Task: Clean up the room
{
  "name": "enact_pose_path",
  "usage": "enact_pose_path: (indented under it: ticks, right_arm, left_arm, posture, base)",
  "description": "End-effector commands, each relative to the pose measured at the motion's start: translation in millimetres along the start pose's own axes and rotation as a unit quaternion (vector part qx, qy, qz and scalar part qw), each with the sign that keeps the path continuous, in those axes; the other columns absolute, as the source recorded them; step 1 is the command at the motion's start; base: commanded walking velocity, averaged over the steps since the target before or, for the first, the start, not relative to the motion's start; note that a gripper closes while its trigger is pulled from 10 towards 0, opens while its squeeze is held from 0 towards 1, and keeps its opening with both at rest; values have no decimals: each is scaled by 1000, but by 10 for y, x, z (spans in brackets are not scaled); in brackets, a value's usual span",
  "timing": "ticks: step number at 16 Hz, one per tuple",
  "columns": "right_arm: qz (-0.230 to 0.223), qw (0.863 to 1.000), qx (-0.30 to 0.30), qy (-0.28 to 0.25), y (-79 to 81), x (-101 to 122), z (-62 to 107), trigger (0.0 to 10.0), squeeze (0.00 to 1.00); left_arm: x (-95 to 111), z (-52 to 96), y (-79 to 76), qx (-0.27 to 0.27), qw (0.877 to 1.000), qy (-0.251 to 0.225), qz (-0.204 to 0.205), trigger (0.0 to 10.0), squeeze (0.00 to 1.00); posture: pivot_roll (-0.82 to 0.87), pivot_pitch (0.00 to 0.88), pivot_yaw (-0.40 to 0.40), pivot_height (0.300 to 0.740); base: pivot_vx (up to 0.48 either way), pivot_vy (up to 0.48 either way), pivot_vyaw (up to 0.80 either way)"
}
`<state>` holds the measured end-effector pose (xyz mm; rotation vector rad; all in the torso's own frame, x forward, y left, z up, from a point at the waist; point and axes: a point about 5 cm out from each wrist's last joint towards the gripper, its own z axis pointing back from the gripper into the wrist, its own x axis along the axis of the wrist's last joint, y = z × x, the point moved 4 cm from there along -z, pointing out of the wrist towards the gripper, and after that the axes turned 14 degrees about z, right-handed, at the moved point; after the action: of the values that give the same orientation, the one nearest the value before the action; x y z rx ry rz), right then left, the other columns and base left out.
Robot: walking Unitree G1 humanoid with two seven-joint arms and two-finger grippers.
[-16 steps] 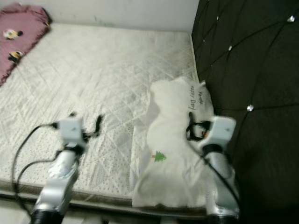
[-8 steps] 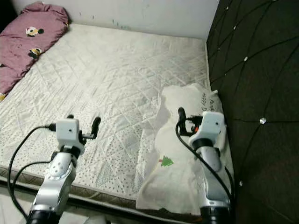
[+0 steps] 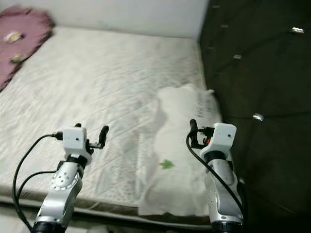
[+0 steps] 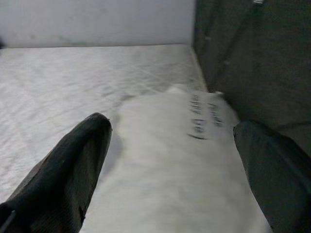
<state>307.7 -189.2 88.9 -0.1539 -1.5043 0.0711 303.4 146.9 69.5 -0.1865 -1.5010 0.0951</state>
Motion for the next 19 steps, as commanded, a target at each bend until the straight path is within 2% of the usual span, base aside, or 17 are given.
enact_pose_path:
  ticks: [1,7,12,19]
  right_arm:
    - [1,1000,10,-2,53,9,-19,10000,0]
    - [3,1000,15,6,85,-38,-13,10000,0]
    - [5,1000,15,7,91,-57,-6,10000,0]
    - [9,1000,20,8,108,-66,-16,10000,0]
  left_arm:
    - [0,15,48,6,1000,3,-1,10000,0]
    - [13,26,49,5,1000,1,-4,10000,0]
    - [12,28,44,2,1000,3,-4,10000,0]
    - [16,27,33,2,1000,3,-5,10000,0]
  posture:
    - [-32,32,5,740]
    - [-28,37,9,740]
    - [-30,43,14,740]
    - [-29,45,11,740]
  base:
    - [0,322,0]
    - [0,347,0]
    - [0,346,-639]
    - [0,345,0]
